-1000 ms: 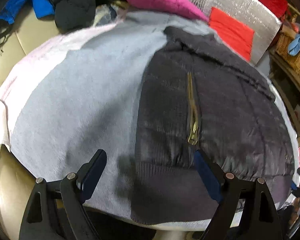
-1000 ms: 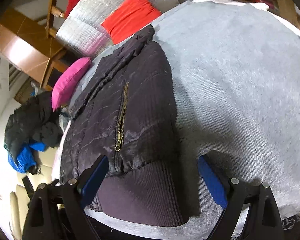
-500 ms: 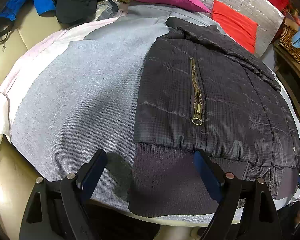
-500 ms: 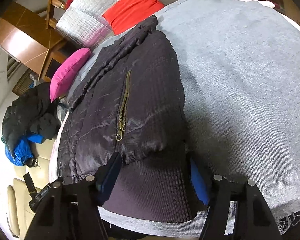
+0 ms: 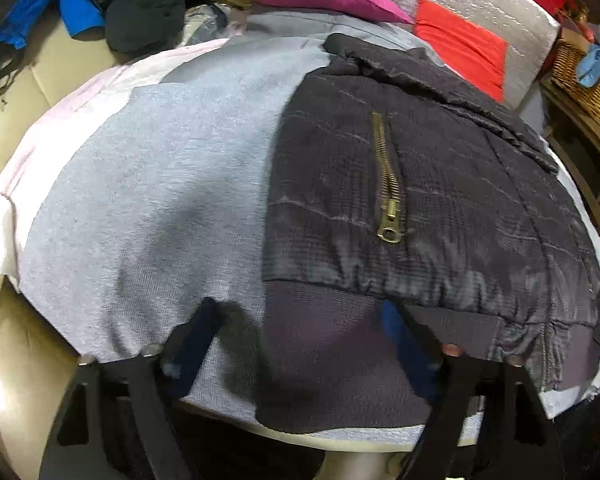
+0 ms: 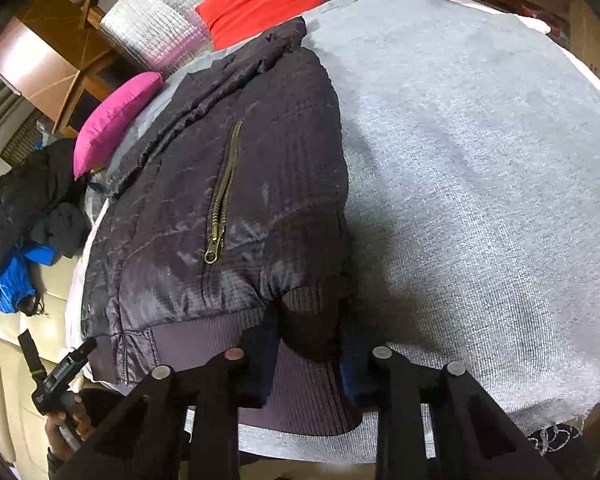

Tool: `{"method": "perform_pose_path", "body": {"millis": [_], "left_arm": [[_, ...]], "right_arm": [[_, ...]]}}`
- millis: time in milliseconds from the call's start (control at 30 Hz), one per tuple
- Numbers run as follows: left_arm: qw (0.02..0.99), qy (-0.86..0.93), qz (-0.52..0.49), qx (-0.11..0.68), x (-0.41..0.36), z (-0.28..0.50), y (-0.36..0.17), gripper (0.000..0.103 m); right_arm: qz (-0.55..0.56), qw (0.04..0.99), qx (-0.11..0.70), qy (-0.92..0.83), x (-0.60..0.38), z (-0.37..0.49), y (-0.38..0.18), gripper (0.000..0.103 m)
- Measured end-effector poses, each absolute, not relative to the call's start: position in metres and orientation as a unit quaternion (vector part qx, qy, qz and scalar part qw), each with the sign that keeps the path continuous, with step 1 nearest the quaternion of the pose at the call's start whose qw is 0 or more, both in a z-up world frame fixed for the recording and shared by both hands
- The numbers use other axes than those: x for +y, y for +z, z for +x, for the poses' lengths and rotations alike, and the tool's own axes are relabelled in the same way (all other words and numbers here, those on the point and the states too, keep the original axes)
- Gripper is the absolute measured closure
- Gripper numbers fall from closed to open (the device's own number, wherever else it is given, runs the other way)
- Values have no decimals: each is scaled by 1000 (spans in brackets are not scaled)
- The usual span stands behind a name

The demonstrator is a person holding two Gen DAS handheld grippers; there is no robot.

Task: Fold large clothes
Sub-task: 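Move both tools to the ribbed hem and close them on it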

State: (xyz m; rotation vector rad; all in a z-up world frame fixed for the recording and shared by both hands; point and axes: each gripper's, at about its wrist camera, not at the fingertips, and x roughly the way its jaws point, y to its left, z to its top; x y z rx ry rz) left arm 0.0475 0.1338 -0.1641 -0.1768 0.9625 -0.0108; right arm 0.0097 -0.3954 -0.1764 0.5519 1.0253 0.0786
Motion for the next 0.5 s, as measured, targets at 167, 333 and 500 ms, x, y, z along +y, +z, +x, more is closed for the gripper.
{"method": "perform_pose_path", "body": {"millis": [167, 333, 500], "left_arm": [[881, -24, -83, 465, 130, 47, -161, 47], [879, -26, -99, 466, 136, 48, -161, 41], [876, -25, -99, 472, 137, 50, -163, 37]], "right_arm": [[263, 834, 484, 43, -394, 9, -173, 84], [291, 829, 476, 51, -402, 5, -175, 74], [302, 826, 471, 61, -403, 3, -179, 61]]}}
